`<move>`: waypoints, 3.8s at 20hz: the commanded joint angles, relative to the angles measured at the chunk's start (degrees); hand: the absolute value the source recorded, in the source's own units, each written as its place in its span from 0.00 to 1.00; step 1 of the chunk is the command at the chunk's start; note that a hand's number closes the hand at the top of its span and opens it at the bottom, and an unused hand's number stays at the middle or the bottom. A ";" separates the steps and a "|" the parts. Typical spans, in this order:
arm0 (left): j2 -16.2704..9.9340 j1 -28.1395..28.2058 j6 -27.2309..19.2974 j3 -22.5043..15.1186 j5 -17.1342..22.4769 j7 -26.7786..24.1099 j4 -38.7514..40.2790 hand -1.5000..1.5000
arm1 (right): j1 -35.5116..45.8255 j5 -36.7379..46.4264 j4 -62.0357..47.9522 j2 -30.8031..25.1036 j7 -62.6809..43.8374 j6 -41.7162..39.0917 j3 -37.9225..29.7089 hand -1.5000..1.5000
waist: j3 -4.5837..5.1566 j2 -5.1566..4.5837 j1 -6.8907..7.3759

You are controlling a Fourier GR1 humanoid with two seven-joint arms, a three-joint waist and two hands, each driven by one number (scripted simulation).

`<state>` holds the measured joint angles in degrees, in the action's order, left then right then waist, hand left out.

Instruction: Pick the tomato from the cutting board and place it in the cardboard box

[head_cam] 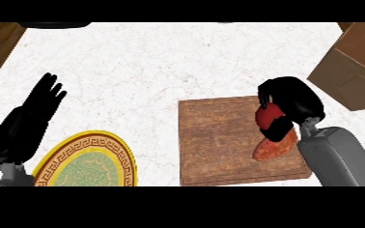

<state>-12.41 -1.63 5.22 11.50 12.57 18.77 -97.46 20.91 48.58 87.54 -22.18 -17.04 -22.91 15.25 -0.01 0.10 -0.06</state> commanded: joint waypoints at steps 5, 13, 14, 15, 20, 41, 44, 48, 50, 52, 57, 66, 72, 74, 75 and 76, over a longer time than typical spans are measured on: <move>1.07 3.26 0.38 0.87 -0.91 -3.91 1.71 0.50 | -1.19 -2.12 23.90 -0.93 -4.65 -3.01 -3.92 1.00 | 0.08 0.47 -1.14; -0.69 2.40 2.81 2.06 0.73 -3.78 1.98 0.50 | 9.34 -4.83 32.29 -2.22 -18.01 -10.24 -16.63 1.00 | 0.08 0.19 -0.08; 0.86 -1.95 -0.29 0.52 -0.91 -2.14 3.15 0.50 | 10.77 -7.33 29.85 -4.11 -15.70 -10.11 -21.53 1.00 | 0.04 0.06 -0.46; 0.23 3.70 1.30 1.06 -0.65 -2.73 -0.71 0.50 | 5.99 -7.31 31.27 -2.98 -14.80 -7.67 -22.55 1.00 | 0.00 0.11 -0.04; 1.96 0.88 1.52 0.11 -2.09 -6.97 5.09 0.50 | 14.14 -7.69 20.18 -8.16 -12.40 -8.03 -29.21 1.00 | 0.04 -0.17 0.22; 1.61 -0.30 1.09 0.41 -0.86 -0.43 -0.19 0.50 | 14.50 -0.82 -18.19 -13.43 17.03 12.46 -30.82 1.00 | -0.01 -0.18 0.72; -1.43 -3.37 2.84 3.26 0.68 -0.57 3.98 0.50 | 14.75 -0.90 -24.68 -13.01 19.04 12.58 -30.63 1.00 | -0.01 -0.31 0.66; 1.38 -0.29 2.75 1.46 -0.83 -4.39 4.40 0.50 | 17.36 1.84 -32.64 -10.89 12.64 12.80 -29.88 1.00 | 0.01 -0.41 1.16; 0.49 -1.79 2.44 1.17 -0.88 -1.95 2.91 0.50 | 16.27 -0.01 -37.52 -11.54 15.65 12.17 -31.62 0.00 | -0.04 -0.47 1.20; -0.46 -5.32 1.18 2.17 -0.42 0.74 4.10 0.50 | 15.96 -0.43 -38.38 -12.40 19.96 11.44 -30.76 0.00 | -0.03 -0.39 0.78; -0.06 -2.43 1.73 1.64 -1.45 -0.54 3.31 0.50 | 14.10 -5.74 -39.42 -11.06 29.34 14.95 -34.36 0.00 | -0.03 -0.18 0.40; 3.47 1.02 -0.04 -0.51 -2.75 -1.96 -0.21 0.50 | 20.36 -23.36 -41.72 -11.12 25.66 15.85 -52.43 0.00 | -0.05 0.05 0.43; 1.92 1.75 1.62 0.20 -1.87 -0.83 -1.49 0.50 | 17.78 -28.52 -49.12 -20.90 29.25 11.34 -57.82 0.00 | -0.05 -0.23 0.63; 0.55 -0.04 2.97 1.83 -1.59 -3.58 2.88 0.50 | 17.41 -31.27 -51.53 -24.13 29.89 7.81 -60.08 0.00 | -0.05 -0.33 0.45; 0.75 -2.78 1.93 2.16 -1.03 -1.90 4.98 0.50 | 15.96 -31.15 -52.92 -24.44 32.21 8.35 -59.82 0.00 | -0.05 -0.36 0.34; 2.26 1.60 2.52 1.18 -0.93 -3.22 1.08 0.50 | 15.89 -32.85 -54.31 -26.55 33.41 5.97 -61.28 0.00 | -0.07 -0.30 0.67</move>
<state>-10.97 -1.40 7.49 12.85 11.31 16.24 -95.46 37.77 19.18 38.19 -43.59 13.32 -13.29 -42.93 -0.04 -0.13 0.33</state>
